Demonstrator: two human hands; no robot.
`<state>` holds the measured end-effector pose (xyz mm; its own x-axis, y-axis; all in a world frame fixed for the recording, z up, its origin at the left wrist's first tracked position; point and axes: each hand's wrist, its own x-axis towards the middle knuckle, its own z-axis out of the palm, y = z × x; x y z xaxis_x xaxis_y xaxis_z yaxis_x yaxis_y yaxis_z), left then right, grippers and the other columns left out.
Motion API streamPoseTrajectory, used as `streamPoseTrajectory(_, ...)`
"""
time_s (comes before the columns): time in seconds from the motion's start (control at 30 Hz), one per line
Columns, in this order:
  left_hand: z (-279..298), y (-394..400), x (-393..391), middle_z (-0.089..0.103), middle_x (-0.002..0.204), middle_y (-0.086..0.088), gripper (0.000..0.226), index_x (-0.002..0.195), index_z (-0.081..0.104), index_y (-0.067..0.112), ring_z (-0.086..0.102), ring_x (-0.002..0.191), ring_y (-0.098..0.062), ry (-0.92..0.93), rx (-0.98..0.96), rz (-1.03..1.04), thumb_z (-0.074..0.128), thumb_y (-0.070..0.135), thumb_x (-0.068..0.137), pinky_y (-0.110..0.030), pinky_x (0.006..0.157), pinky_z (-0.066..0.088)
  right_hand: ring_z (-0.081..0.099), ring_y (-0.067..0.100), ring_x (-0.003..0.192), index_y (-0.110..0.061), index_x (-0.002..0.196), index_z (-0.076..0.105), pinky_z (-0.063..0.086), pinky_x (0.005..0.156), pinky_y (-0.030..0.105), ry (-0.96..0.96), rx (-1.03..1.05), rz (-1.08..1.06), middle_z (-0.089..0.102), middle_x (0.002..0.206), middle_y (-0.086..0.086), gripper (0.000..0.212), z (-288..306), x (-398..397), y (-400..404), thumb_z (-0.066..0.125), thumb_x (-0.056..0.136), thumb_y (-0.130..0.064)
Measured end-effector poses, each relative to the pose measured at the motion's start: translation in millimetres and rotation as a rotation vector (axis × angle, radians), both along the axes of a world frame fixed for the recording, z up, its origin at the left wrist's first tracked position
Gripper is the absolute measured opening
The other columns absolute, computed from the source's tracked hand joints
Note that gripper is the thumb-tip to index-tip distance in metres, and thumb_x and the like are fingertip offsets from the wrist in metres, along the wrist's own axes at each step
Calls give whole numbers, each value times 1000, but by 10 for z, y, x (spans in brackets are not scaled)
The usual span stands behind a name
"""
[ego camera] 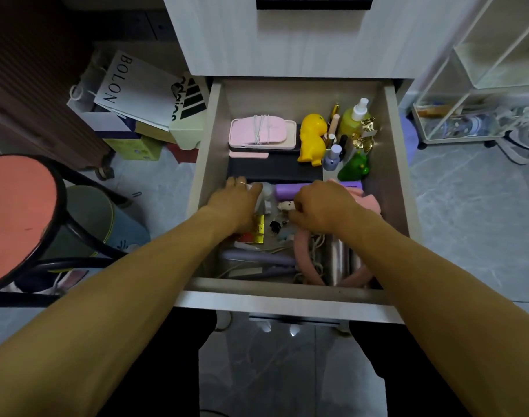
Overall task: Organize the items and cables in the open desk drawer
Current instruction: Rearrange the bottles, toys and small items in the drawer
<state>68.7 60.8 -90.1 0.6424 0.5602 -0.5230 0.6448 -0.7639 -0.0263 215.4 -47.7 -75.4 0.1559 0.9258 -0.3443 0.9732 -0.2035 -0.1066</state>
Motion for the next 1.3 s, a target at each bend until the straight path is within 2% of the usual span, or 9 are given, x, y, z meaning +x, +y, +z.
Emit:
streamPoseTrajectory(0.2, -60, 13, -1, 48, 135, -15, 65, 143, 36, 17, 49, 122, -33, 97, 13, -36, 68, 24, 87, -43, 97, 47, 58, 32, 105, -16, 118, 58, 46, 83, 39, -86, -98, 3, 55, 115, 10, 32, -100, -95, 206, 57, 90, -32)
streamPoseTrajectory(0.43, 163, -20, -70, 54, 126, -12, 55, 137, 37, 20, 56, 113, -29, -5, 50, -94, 64, 21, 89, -42, 88, 53, 52, 31, 108, -15, 130, 50, 39, 67, 34, 74, 23, 162, 46, 125, 10, 39, -383, -32, 153, 57, 91, -21)
streamPoseTrajectory(0.6, 139, -205, -223, 60, 107, -9, 60, 138, 25, 15, 60, 88, -24, 11, -3, -105, 62, 21, 92, -35, 71, 49, 35, 27, 131, -26, 149, 29, 42, 93, 38, 46, -54, 352, 27, 155, 0, 68, -416, -157, 254, 60, 88, -21)
streamPoseTrajectory(0.67, 103, -279, -296, 61, 103, -8, 53, 134, 28, 16, 61, 86, -23, 3, 20, -139, 61, 28, 94, -34, 67, 47, 34, 26, 132, -26, 148, 31, 38, 98, 41, 22, -86, 367, 31, 152, 1, 68, -427, -183, 266, 61, 87, -26)
streamPoseTrajectory(0.83, 170, -303, -341, 60, 100, -9, 40, 121, 36, 15, 59, 83, -24, 18, 22, -170, 57, 39, 96, -34, 65, 45, 51, 26, 111, -26, 130, 52, 43, 75, 35, -29, -233, 319, 56, 122, 6, 47, -362, -182, 221, 61, 85, -36)
streamPoseTrajectory(0.93, 270, -306, -323, 53, 96, -8, 38, 120, 40, 14, 49, 80, -21, 73, -52, -142, 61, 32, 94, -33, 68, 42, 58, 24, 96, -26, 118, 59, 41, 69, 33, -45, -294, 305, 61, 111, 3, 34, -297, -199, 129, 58, 86, -38)
streamPoseTrajectory(1.07, 347, -304, -282, 54, 106, -9, 37, 122, 42, 13, 49, 87, -21, 141, -152, -93, 62, 21, 92, -33, 73, 43, 51, 22, 82, -24, 102, 62, 36, 70, 31, -53, -288, 312, 60, 98, 2, 20, -183, -228, 46, 55, 88, -37)
streamPoseTrajectory(1.2, 277, -171, -173, 58, 110, -7, 26, 112, 53, 13, 55, 92, -22, 85, -288, 75, 62, 27, 92, -34, 82, 50, 53, 24, 96, -21, 104, 66, 40, 80, 34, -18, -214, 289, 57, 107, 5, 28, -198, -169, 40, 50, 90, -39)
streamPoseTrajectory(1.3, 147, -44, -30, 59, 102, -6, 45, 103, 58, 15, 56, 90, -21, 32, -313, 222, 60, 57, 87, -30, 75, 46, 53, 27, 105, -15, 103, 68, 35, 89, 35, -5, -67, 235, 59, 109, 7, 36, -279, -91, -75, 42, 94, -38)
